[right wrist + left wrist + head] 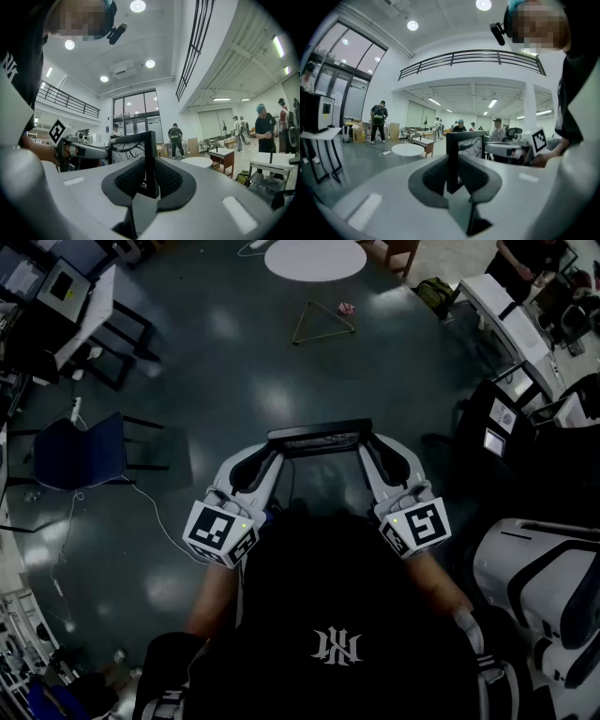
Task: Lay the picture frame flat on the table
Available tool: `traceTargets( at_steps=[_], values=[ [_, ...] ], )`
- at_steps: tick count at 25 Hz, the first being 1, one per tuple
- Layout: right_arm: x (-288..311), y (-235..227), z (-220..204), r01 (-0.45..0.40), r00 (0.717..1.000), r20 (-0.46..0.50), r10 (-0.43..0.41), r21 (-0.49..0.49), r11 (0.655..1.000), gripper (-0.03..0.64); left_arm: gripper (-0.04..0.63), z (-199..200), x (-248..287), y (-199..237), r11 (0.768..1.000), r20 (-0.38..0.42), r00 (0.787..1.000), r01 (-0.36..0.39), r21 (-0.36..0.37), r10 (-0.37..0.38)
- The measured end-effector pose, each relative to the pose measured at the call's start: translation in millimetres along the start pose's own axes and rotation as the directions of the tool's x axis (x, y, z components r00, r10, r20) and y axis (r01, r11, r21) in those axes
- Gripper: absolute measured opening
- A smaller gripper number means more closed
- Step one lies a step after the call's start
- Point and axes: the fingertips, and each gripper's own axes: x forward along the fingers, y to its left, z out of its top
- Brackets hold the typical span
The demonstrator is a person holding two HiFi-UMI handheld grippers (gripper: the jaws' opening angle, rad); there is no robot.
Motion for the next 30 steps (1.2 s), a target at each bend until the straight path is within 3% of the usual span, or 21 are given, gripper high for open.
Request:
traceTargets(
  at_steps=[30],
  values=[
    [-39.5, -49.9, -10.5, -0.01, 1.0, 0.01, 0.009, 0.067, 0.998, 0.052, 0.057, -4.7, 42.6, -46.5, 1.0, -0.038, 0.999, -0.021, 0.001, 0.022]
  ],
)
